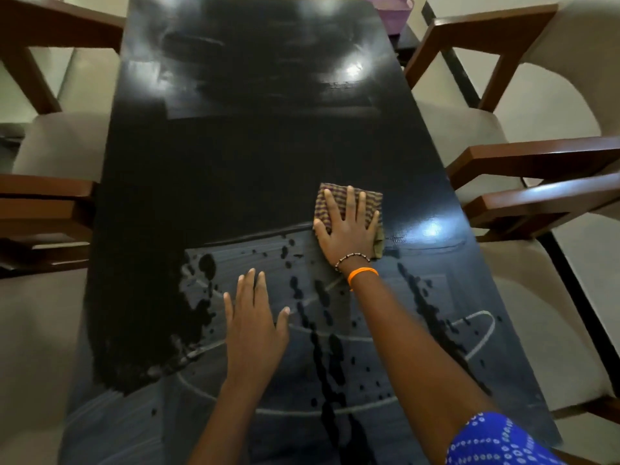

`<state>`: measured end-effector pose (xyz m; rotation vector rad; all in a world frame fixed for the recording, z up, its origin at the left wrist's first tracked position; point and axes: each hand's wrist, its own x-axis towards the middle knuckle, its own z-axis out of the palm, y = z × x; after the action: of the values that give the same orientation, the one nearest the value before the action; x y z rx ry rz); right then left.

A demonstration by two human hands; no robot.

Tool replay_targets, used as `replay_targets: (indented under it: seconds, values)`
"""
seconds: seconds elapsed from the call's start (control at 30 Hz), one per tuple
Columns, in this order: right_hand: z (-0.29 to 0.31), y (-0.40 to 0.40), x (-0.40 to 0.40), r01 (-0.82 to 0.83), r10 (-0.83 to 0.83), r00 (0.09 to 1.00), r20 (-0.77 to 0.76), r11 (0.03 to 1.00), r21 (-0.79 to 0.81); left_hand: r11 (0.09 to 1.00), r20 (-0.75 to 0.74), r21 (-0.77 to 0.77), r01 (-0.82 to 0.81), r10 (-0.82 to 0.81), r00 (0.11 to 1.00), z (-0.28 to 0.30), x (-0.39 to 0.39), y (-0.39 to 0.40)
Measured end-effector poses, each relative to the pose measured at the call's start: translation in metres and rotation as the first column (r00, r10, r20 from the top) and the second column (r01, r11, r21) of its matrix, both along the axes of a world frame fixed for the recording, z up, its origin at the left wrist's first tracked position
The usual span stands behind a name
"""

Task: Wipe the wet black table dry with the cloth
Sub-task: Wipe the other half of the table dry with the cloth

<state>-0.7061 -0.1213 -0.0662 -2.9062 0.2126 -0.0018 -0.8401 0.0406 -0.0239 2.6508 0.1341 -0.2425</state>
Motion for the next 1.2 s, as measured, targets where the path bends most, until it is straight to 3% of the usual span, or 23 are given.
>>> replay_targets:
  seconds: [0.3, 0.43, 0.57, 0.67, 0.77, 0.93, 1.2]
  values:
    - [0.002, 0.211, -0.023, -0.361, 0.362, 0.932, -0.026, 0.932, 0.036, 0.963, -0.011, 0.062, -0.261, 0.262, 0.965, 0.003, -0.044, 0.127]
    - [0.003, 0.29, -0.051, -0.523, 0.526, 0.848, -0.057, 0.85, 0.068, 0.946, -0.043, 0.078, -0.314, 0.318, 0.947, 0.003, -0.066, 0.165]
    - [0.007, 0.322, -0.08, -0.702, 0.704, 0.702, -0.105, 0.709, 0.063, 0.942, -0.065, 0.071, -0.328, 0.332, 0.941, 0.012, -0.081, 0.183]
    - [0.004, 0.306, -0.082, -0.798, 0.797, 0.595, -0.102, 0.601, 0.046, 0.943, -0.041, 0.057, -0.328, 0.331, 0.943, 0.019, -0.085, 0.18]
    - [0.001, 0.267, -0.077, -0.799, 0.799, 0.598, -0.057, 0.6, 0.032, 0.954, -0.031, 0.064, -0.294, 0.296, 0.955, 0.017, -0.085, 0.162]
    - [-0.001, 0.162, -0.056, -0.67, 0.67, 0.742, -0.027, 0.742, 0.014, 0.983, -0.05, 0.046, -0.179, 0.182, 0.982, 0.018, -0.075, 0.102]
    - [0.004, -0.063, -0.053, -0.265, 0.264, 0.964, -0.032, 0.963, -0.047, 0.995, -0.072, -0.007, 0.096, -0.096, 0.993, 0.014, -0.055, -0.036]
